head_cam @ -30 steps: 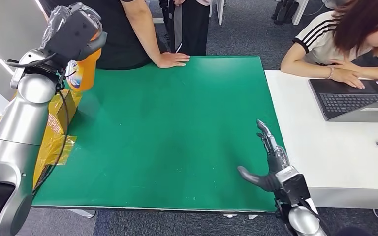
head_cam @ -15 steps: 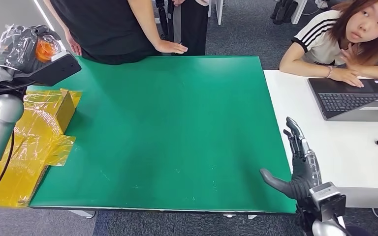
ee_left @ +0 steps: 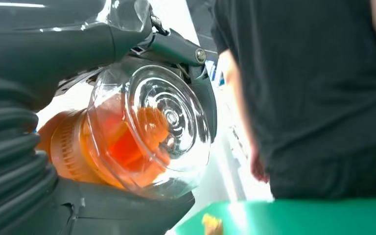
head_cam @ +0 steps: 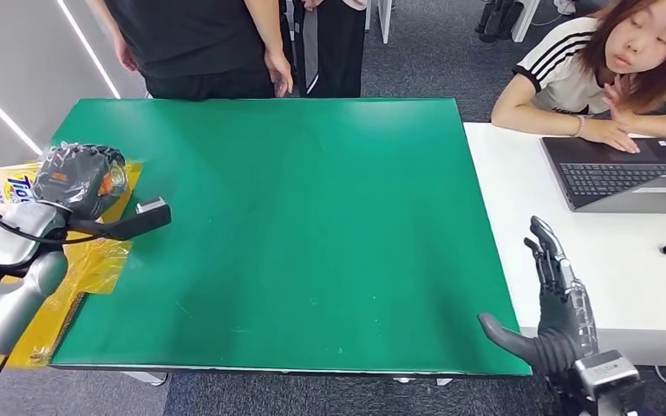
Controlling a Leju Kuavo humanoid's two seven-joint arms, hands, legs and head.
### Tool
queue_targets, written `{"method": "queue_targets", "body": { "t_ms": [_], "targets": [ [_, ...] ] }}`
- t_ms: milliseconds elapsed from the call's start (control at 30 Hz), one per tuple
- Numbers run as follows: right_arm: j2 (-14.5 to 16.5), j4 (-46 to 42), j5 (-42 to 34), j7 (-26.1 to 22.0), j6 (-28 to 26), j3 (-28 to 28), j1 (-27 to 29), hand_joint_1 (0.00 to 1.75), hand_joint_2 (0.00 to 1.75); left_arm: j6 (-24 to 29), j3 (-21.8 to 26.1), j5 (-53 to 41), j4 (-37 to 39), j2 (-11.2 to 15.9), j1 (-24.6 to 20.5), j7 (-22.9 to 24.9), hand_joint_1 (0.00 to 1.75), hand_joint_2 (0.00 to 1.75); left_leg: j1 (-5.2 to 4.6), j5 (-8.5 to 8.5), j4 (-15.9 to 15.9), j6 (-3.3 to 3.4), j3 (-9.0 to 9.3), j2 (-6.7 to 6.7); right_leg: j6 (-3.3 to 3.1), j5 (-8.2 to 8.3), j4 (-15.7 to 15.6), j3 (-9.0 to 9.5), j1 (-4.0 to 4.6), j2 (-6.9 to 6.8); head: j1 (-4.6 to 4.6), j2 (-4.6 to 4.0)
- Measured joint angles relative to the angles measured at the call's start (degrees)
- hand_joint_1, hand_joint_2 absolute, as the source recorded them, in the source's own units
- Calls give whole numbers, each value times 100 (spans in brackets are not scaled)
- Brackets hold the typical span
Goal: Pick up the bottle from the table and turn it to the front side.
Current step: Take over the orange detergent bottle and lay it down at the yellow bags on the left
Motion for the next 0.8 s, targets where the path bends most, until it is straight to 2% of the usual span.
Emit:
{"method": "queue_targets", "body": {
  "t_ms": [233,333,567,800],
  "targets": [
    [20,-59,8,15,12,-77,12,0,175,-63,-45,0,-72,72,103,-33,175,175,0,1,0,-1,1,-4,0,1,1,4,0,-5,-1,0],
    [25,-70,39,63,74,-96,-22,0,175,-222,-82,-56,-49,20,116,-136,175,175,-2,1,1,-1,2,-6,0,1,-1,4,-1,-7,0,0],
    [26,-112,70,153,146,-123,-96,0,175,101,-274,-464,576,-652,519,-122,175,175,-5,0,2,1,0,-7,5,0,-2,7,-5,-7,0,1],
    [26,-73,84,163,215,-117,-220,0,175,194,-323,-461,954,-956,782,-102,175,175,-5,-1,2,1,0,-9,5,-1,-2,6,-5,-8,-1,0]
  ]
}}
